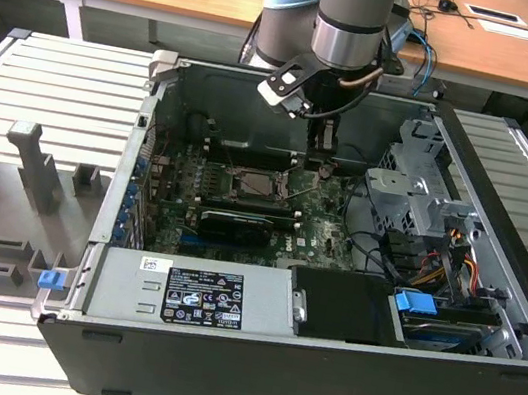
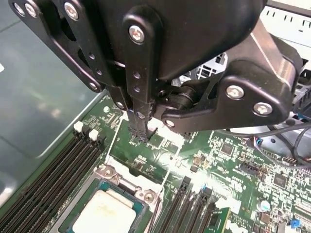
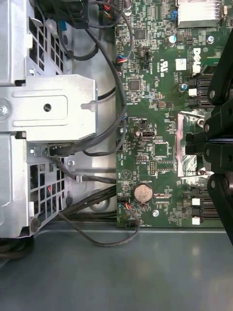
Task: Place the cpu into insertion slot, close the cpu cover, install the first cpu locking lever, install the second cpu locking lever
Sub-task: 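Close the cpu cover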
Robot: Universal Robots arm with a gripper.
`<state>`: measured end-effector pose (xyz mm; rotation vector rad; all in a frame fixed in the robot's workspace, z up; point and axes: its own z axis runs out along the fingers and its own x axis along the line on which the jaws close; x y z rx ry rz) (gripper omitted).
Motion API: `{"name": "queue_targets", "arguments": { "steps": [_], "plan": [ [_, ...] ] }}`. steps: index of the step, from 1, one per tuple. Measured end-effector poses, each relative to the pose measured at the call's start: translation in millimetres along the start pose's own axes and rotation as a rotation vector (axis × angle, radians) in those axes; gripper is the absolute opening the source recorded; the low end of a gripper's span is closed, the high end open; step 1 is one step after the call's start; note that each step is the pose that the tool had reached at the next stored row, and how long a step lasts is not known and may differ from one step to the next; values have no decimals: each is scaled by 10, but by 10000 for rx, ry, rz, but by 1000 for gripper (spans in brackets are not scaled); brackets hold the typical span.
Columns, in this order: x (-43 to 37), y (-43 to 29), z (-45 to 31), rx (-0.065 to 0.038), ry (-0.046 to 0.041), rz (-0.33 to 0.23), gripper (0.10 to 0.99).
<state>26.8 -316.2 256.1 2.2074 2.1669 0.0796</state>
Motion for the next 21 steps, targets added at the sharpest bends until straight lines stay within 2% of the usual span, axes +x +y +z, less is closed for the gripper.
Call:
{"name": "queue_targets", "arguments": {
  "steps": [3, 5, 10, 15, 21],
  "plan": [
    [5, 41, 0, -1, 1, 0, 106],
    [8, 136, 7, 20, -1, 0, 106],
    [11, 270, 17, 54, 0, -6, 106],
    [12, 321, 37, 55, 0, -18, 106],
    [12, 335, 121, 65, -1, -17, 106]
  ]
}}
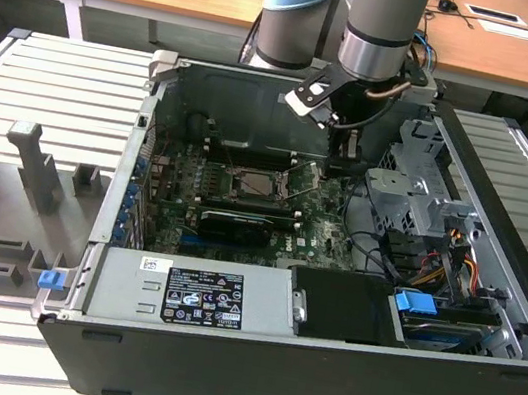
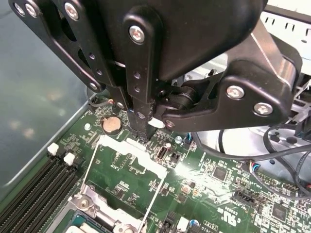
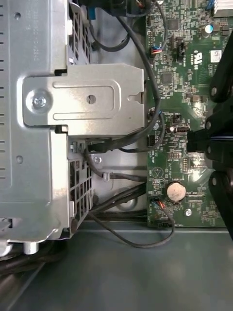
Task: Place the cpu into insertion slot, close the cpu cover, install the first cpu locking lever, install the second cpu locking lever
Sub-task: 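Close the cpu cover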
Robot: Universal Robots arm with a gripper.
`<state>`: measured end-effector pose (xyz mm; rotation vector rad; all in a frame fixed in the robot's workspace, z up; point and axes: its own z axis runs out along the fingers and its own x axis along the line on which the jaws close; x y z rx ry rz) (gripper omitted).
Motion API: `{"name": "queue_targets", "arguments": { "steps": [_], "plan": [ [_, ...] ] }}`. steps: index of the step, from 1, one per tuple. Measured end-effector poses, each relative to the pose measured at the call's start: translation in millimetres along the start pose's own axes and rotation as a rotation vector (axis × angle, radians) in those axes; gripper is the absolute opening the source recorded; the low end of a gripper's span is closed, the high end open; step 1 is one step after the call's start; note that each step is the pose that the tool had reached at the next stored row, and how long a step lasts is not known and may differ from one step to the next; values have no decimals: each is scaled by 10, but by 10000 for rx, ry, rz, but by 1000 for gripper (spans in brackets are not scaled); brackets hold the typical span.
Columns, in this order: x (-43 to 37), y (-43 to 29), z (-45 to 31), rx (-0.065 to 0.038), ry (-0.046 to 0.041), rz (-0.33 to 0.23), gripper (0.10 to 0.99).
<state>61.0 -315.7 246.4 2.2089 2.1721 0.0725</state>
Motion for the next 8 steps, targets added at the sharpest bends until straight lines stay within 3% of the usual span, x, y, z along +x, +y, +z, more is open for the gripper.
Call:
{"name": "queue_targets", "arguments": {
  "steps": [8],
  "plan": [
    [-1, -57, 3, 8, 0, -2, 106]
  ]
}}
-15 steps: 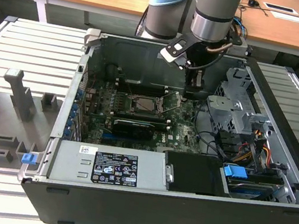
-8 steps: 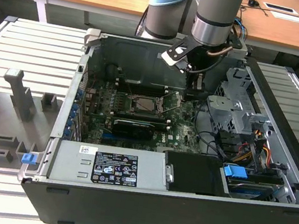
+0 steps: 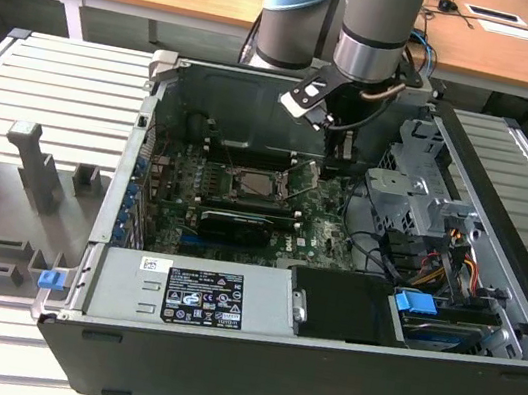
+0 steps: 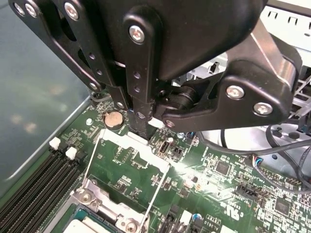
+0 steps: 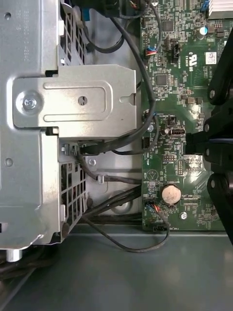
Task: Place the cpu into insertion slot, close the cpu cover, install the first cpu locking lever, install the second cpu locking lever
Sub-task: 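Close the cpu cover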
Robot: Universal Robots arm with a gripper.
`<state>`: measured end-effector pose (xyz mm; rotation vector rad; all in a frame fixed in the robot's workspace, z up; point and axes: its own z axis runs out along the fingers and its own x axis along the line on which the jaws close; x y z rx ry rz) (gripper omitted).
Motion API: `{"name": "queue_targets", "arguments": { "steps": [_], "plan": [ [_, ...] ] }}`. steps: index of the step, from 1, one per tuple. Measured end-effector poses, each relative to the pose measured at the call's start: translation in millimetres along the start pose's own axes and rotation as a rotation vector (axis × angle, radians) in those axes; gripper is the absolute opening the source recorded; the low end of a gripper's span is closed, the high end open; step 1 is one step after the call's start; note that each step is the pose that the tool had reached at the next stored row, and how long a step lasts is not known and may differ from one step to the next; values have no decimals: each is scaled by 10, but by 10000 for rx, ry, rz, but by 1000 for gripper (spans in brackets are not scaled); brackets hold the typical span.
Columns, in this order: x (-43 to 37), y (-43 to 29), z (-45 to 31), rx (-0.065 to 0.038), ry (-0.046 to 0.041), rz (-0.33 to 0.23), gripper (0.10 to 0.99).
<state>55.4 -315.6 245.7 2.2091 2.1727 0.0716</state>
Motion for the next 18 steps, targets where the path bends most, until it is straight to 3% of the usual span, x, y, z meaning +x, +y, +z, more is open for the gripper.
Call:
{"name": "queue_targets", "arguments": {
  "steps": [9, 12, 18],
  "plan": [
    [-1, -87, -79, 0, 1, 0, 106],
    [-3, -164, -86, 0, 0, 1, 106],
    [-4, -227, -89, 0, 0, 1, 106]
  ]
}}
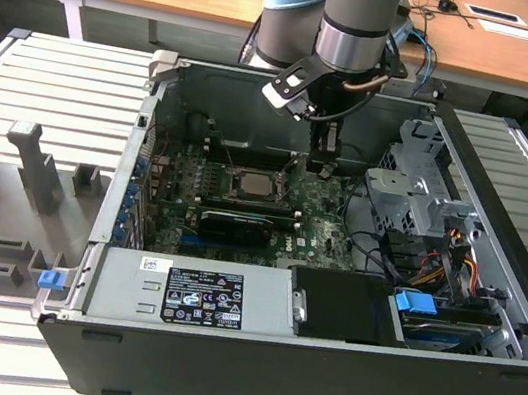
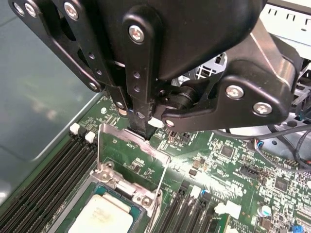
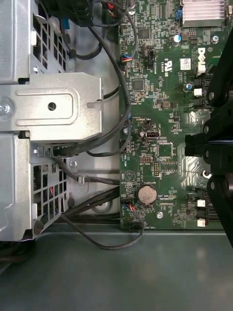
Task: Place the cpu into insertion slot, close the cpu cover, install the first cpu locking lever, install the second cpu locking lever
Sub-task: 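Close the cpu cover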
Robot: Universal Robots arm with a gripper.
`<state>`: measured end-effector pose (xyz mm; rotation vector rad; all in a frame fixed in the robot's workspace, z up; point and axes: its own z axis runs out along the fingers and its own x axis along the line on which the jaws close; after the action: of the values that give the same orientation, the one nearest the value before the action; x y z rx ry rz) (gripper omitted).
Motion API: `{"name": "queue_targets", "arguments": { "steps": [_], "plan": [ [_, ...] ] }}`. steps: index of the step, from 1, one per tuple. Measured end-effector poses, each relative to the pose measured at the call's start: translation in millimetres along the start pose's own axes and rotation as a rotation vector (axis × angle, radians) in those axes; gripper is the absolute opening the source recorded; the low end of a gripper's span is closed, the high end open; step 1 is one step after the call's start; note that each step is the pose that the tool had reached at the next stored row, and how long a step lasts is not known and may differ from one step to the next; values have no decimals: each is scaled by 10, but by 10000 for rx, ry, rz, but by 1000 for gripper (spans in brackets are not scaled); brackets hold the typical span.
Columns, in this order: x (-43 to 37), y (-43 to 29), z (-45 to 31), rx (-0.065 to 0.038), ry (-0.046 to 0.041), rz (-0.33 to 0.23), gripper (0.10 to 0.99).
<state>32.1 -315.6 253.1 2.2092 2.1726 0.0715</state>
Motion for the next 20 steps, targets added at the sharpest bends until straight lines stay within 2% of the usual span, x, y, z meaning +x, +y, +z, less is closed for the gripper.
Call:
{"name": "queue_targets", "arguments": {
  "steps": [14, 20],
  "plan": [
    [-1, -50, -3, -2, 0, 0, 106],
    [-2, -119, -6, -2, 0, 0, 106]
  ]
}}
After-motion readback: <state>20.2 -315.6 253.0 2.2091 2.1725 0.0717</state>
